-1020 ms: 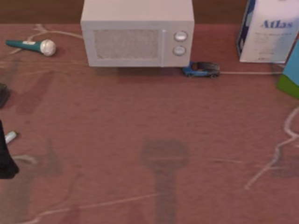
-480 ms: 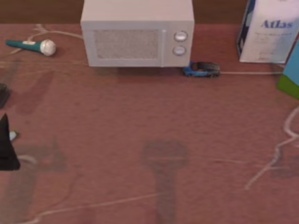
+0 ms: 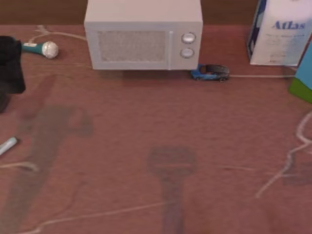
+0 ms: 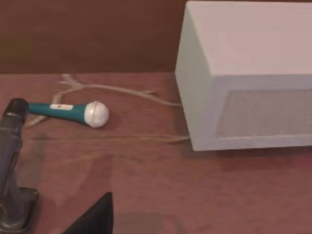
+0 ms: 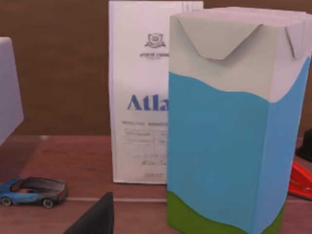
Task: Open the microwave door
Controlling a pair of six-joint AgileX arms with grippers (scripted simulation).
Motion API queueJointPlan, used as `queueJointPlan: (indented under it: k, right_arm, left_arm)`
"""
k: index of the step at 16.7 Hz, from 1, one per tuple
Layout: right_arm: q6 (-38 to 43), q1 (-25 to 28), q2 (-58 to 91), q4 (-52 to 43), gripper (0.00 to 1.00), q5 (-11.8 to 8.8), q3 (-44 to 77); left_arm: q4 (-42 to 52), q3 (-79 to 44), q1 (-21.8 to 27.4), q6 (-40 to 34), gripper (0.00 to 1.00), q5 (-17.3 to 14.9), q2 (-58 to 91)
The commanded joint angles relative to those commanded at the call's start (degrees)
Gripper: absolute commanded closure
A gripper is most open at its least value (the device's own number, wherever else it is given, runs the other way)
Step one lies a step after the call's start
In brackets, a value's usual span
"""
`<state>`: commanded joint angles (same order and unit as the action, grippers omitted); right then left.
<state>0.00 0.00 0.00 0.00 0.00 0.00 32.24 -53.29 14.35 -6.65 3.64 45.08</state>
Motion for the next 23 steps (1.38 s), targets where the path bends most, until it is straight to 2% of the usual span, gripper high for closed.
queueJointPlan:
  k: [8,13,18,23]
  right_arm:
    - [0.0,0.0,0.0,0.0,0.0,0.0,0.0]
    - [0.0,0.0,0.0,0.0,0.0,0.0,0.0]
    - [0.0,0.0,0.0,0.0,0.0,0.0,0.0]
    - [0.0,0.0,0.0,0.0,0.0,0.0,0.0]
  left_arm:
    - [19.9,-56.8,11.8,-13.1,0.0,4.2,43.2]
    - [32.4,-86.6,17.8,-20.9,0.0,8.0,70.3]
    - [44.2,-105.7,21.9,-25.8,0.0,12.0,92.3]
    - [51.1,-112.9,23.5,-27.4,0.0,14.2,102.5]
